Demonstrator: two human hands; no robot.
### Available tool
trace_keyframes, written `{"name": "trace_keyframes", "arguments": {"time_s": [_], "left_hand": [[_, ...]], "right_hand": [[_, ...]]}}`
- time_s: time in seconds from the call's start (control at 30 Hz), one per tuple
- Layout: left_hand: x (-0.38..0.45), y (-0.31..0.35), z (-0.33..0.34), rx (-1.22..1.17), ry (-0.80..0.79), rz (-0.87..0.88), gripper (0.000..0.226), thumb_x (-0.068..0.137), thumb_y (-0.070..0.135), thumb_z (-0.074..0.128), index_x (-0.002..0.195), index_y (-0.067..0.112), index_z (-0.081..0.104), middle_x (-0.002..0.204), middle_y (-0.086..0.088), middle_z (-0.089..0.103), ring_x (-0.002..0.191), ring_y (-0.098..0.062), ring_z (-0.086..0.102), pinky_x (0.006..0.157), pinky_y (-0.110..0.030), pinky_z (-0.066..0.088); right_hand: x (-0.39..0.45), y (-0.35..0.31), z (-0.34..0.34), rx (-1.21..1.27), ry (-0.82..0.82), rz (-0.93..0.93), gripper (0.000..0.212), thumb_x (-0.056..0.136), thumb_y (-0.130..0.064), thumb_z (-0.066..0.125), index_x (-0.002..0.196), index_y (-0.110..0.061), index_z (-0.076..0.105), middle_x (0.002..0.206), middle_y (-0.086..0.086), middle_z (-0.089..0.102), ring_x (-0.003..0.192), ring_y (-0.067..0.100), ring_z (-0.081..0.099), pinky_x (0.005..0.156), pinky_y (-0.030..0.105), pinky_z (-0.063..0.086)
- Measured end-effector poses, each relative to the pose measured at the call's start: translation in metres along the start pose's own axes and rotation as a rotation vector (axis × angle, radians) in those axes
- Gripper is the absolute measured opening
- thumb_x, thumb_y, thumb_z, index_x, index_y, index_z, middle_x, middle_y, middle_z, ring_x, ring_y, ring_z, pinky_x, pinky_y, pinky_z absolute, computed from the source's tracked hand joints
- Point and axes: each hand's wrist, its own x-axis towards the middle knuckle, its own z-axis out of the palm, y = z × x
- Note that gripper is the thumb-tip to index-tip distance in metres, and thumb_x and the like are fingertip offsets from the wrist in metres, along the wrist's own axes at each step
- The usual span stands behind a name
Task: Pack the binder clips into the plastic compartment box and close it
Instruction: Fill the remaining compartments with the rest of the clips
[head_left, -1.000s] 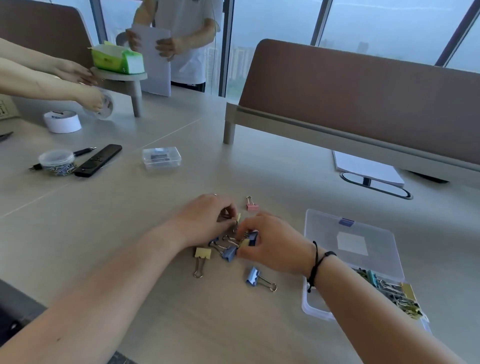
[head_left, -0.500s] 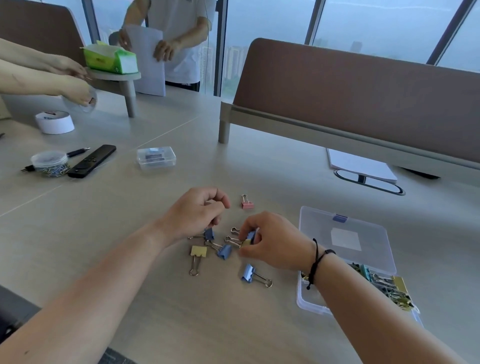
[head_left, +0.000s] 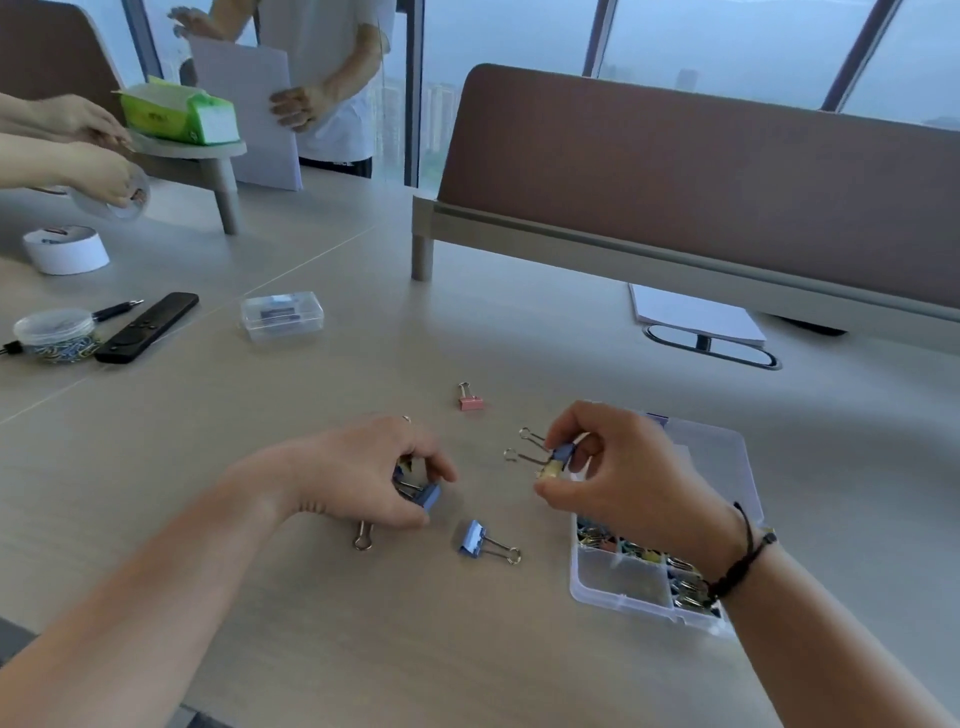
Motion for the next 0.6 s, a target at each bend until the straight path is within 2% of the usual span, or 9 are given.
{"name": "trace_keyframes", "arguments": {"time_s": [0.07, 0.17, 0.27, 0.33, 0.4, 0.47, 0.5, 0.53, 0.6], "left_hand": [[0.003, 0.002, 0.001, 0.002, 0.011, 0.022, 0.032, 0.076, 0.027, 0.077, 0.098, 0.047, 0.068, 0.098, 0.025, 0.063, 0.094, 0.005, 0.057, 0.081, -0.014, 0.047], [0.01, 0.012, 0.004, 0.063, 0.033, 0.052, 0.029, 0.079, 0.024, 0.077, 0.097, 0.046, 0.069, 0.094, 0.026, 0.066, 0.091, 0.016, 0.054, 0.074, -0.004, 0.04], [0.017, 0.032, 0.008, 0.033, 0.115, 0.123, 0.024, 0.082, 0.03, 0.077, 0.093, 0.049, 0.067, 0.093, 0.028, 0.067, 0.086, 0.016, 0.055, 0.074, -0.006, 0.038], [0.022, 0.052, 0.012, -0.128, 0.152, 0.189, 0.019, 0.087, 0.03, 0.074, 0.099, 0.044, 0.07, 0.092, 0.023, 0.067, 0.07, 0.003, 0.058, 0.068, -0.011, 0.041], [0.028, 0.074, 0.015, -0.254, 0.142, 0.283, 0.021, 0.093, 0.025, 0.068, 0.11, 0.036, 0.071, 0.09, 0.011, 0.066, 0.059, -0.015, 0.054, 0.061, -0.019, 0.043], [0.034, 0.093, 0.018, -0.304, 0.113, 0.35, 0.024, 0.097, 0.023, 0.061, 0.118, 0.031, 0.07, 0.077, 0.004, 0.06, 0.054, -0.011, 0.044, 0.055, -0.02, 0.038], [0.038, 0.1, 0.019, -0.322, 0.096, 0.36, 0.025, 0.099, 0.024, 0.058, 0.12, 0.03, 0.069, 0.065, 0.003, 0.052, 0.05, -0.009, 0.039, 0.051, -0.022, 0.034], [0.042, 0.105, 0.021, -0.352, 0.071, 0.357, 0.025, 0.1, 0.025, 0.055, 0.12, 0.03, 0.068, 0.056, 0.001, 0.041, 0.048, -0.013, 0.033, 0.047, -0.028, 0.03], [0.048, 0.111, 0.026, -0.458, 0.008, 0.35, 0.025, 0.101, 0.03, 0.051, 0.118, 0.029, 0.07, 0.059, -0.014, 0.028, 0.055, -0.034, 0.026, 0.051, -0.042, 0.025]], "right_hand": [[-0.015, 0.012, -0.013, 0.056, 0.032, 0.026, 0.025, 0.064, -0.03, 0.082, 0.083, -0.033, 0.065, 0.077, -0.012, 0.066, 0.066, 0.003, 0.058, 0.06, 0.02, 0.051], [-0.034, 0.029, -0.029, 0.129, 0.039, 0.041, 0.028, 0.065, -0.028, 0.083, 0.085, -0.033, 0.065, 0.082, -0.012, 0.068, 0.075, 0.007, 0.064, 0.072, 0.034, 0.058], [-0.047, 0.043, -0.041, 0.145, 0.029, 0.034, 0.027, 0.067, -0.026, 0.084, 0.087, -0.032, 0.066, 0.085, -0.013, 0.068, 0.082, 0.009, 0.066, 0.08, 0.035, 0.058], [-0.054, 0.049, -0.047, 0.154, 0.013, 0.021, 0.025, 0.067, -0.027, 0.083, 0.086, -0.032, 0.066, 0.087, -0.013, 0.067, 0.084, 0.011, 0.066, 0.081, 0.035, 0.057], [-0.061, 0.053, -0.052, 0.127, -0.008, -0.011, 0.024, 0.066, -0.031, 0.081, 0.086, -0.033, 0.066, 0.089, -0.013, 0.065, 0.086, 0.012, 0.064, 0.081, 0.033, 0.055], [-0.068, 0.054, -0.055, 0.066, -0.039, -0.044, 0.026, 0.066, -0.036, 0.08, 0.087, -0.037, 0.065, 0.092, -0.014, 0.062, 0.087, 0.012, 0.061, 0.08, 0.03, 0.053], [-0.071, 0.055, -0.055, 0.041, -0.052, -0.06, 0.026, 0.066, -0.037, 0.08, 0.087, -0.039, 0.064, 0.093, -0.015, 0.061, 0.087, 0.011, 0.06, 0.079, 0.028, 0.052], [-0.074, 0.055, -0.054, 0.022, -0.066, -0.075, 0.027, 0.066, -0.037, 0.079, 0.088, -0.039, 0.063, 0.094, -0.016, 0.059, 0.087, 0.01, 0.059, 0.078, 0.027, 0.051], [-0.079, 0.053, -0.05, -0.007, -0.099, -0.102, 0.026, 0.067, -0.039, 0.078, 0.088, -0.04, 0.062, 0.096, -0.018, 0.056, 0.089, 0.006, 0.057, 0.076, 0.022, 0.049]]}}
